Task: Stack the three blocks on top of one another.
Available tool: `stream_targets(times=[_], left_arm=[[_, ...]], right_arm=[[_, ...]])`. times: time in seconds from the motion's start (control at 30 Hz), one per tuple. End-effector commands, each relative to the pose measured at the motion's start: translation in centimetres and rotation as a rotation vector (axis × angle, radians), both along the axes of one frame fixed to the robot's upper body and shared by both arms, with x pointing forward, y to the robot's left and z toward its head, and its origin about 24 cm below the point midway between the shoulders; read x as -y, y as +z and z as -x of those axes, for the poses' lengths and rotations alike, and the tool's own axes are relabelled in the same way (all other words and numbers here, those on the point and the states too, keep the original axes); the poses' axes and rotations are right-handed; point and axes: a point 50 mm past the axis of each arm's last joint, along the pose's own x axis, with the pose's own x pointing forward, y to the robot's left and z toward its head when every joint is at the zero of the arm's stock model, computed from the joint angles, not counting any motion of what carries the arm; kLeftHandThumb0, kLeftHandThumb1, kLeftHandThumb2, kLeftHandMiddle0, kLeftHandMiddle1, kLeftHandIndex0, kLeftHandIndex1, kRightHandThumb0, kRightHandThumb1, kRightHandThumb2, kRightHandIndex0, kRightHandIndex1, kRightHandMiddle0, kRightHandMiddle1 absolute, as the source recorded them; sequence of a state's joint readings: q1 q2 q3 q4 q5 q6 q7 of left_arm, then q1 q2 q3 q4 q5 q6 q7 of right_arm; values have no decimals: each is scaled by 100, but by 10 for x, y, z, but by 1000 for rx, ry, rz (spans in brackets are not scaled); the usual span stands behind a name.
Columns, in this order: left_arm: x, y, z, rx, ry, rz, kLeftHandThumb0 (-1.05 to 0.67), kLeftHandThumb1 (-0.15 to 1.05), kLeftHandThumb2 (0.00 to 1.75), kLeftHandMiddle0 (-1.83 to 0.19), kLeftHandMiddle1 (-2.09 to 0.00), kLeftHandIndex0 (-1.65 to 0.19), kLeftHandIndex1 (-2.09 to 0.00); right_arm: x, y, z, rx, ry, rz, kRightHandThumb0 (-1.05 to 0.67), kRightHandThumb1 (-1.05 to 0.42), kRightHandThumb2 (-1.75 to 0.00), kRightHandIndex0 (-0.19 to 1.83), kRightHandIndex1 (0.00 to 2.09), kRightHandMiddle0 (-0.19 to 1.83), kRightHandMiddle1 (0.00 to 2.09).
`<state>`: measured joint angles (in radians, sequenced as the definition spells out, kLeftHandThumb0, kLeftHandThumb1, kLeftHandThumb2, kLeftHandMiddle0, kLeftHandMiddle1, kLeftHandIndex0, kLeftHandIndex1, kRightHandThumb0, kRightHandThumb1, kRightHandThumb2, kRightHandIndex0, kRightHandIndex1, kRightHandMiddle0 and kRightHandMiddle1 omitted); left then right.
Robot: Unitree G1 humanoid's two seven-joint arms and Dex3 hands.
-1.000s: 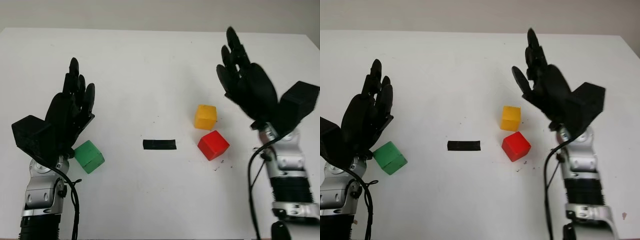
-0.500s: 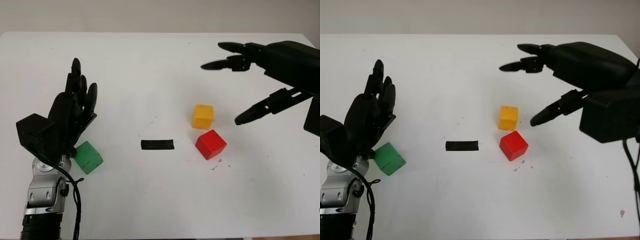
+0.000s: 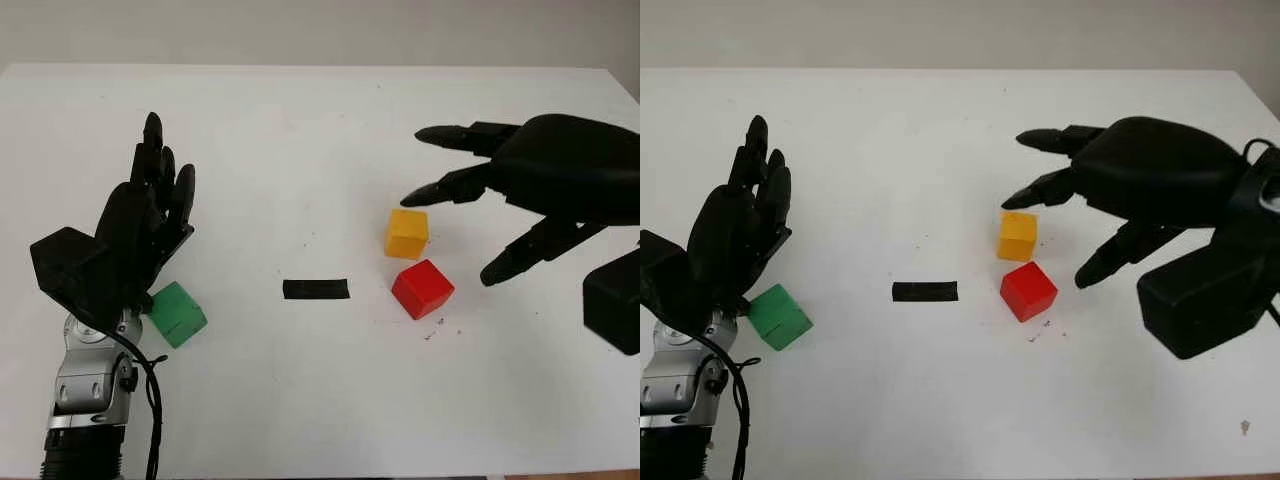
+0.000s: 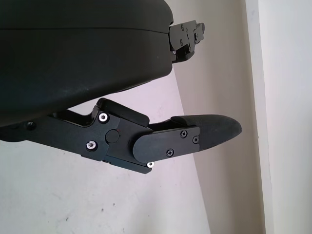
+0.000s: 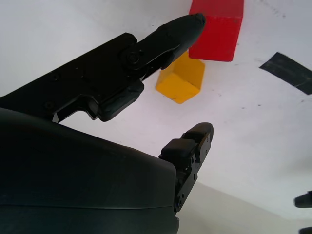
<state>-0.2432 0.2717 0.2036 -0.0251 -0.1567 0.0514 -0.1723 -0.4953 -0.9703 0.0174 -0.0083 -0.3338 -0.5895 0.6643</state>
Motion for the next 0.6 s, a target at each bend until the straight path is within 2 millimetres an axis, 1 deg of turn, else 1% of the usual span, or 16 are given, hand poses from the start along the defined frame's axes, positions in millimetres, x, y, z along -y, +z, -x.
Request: stream_targets(times=[0.0, 0.1, 0.2, 0.57], left_arm=[[0, 8, -1, 29, 4, -9, -71, 105, 55, 19, 0, 19, 0], [0, 9, -1, 34, 7, -14, -71, 105, 55, 19, 0, 19, 0], [0, 9, 0, 33, 3, -18, -71, 105, 55, 19, 0, 19, 0], [0, 9, -1, 36, 7, -27, -72, 105, 54, 19, 0, 19, 0]], right_arm=[[-1, -14, -2, -30, 12, -19, -75, -79, -5, 11, 5, 65, 8], [-2, -30, -4, -40, 30, -36, -75, -76, -4, 7, 3, 63, 6], [-3, -41, -5, -56, 39, -37, -77, -74, -4, 5, 3, 63, 6], [-1, -51, -1, -113, 35, -15, -77, -71, -5, 1, 3, 62, 5]])
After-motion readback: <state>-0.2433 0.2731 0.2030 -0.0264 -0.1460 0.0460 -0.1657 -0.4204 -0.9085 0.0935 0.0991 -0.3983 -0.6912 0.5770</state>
